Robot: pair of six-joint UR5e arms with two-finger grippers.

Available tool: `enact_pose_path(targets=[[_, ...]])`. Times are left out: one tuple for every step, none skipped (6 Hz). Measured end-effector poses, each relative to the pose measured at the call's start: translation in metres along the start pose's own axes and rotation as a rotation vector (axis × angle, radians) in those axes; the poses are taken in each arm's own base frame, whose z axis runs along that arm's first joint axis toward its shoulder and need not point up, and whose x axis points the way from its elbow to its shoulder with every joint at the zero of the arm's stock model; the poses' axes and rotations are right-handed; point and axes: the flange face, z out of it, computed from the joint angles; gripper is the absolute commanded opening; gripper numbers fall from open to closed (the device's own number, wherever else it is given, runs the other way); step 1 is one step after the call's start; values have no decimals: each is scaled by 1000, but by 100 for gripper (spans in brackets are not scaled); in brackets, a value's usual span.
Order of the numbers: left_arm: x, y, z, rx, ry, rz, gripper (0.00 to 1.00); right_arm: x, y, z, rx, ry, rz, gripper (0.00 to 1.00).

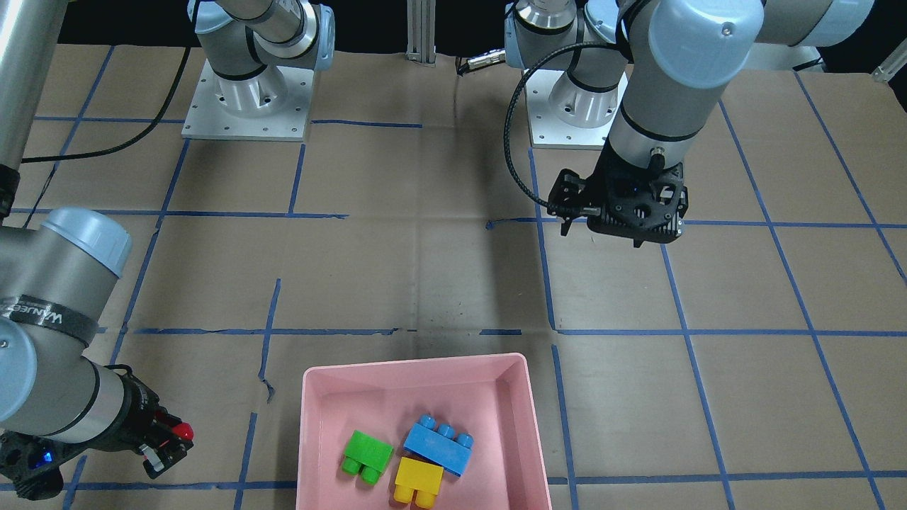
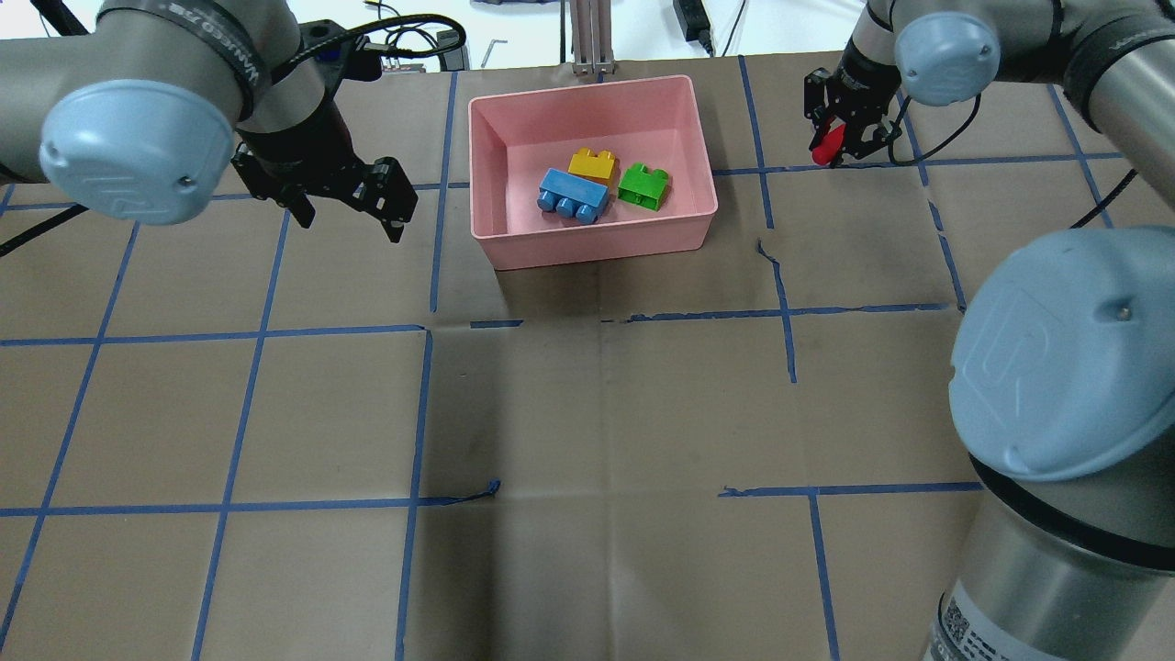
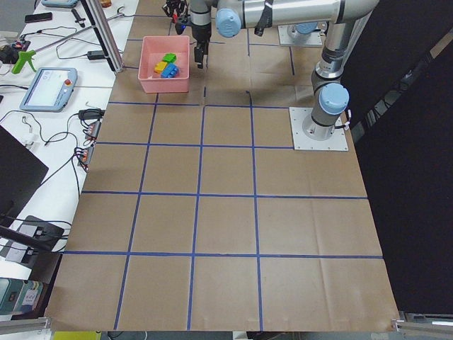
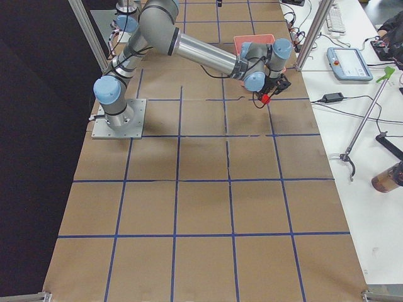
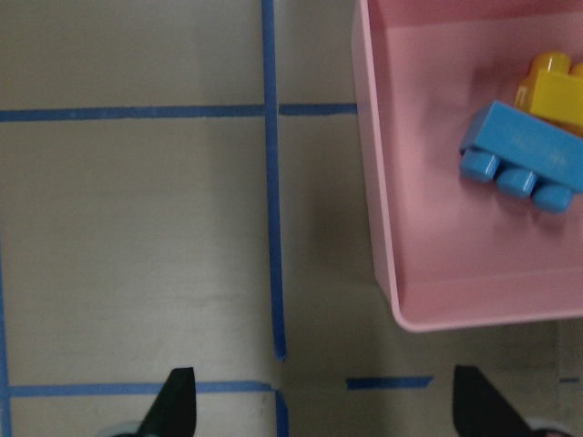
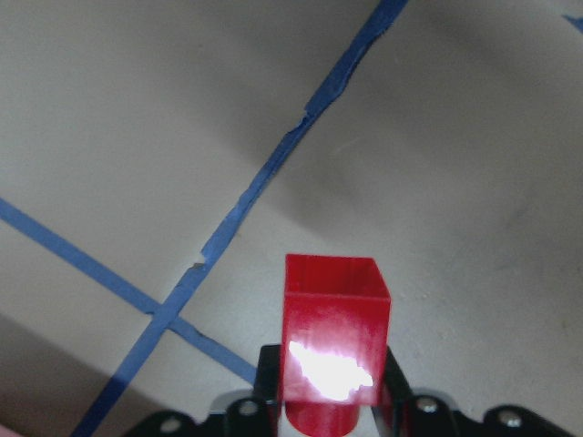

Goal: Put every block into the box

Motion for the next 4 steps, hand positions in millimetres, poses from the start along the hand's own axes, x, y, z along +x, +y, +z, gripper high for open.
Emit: enact_pose_path(targets=[[3,24,-31,35,16,9,100,-23,31,-23,13,-3,-49,14],[6,38,-50,68,42,4,100,-51,79,-32,34,-10,-115,14],[0,41,-49,67,62,-21,100,-76,123,-37,56,-31,-149,14],[-16,41,-40,50,73,-57,100,-101,159,-38,68,-56,-149,14]])
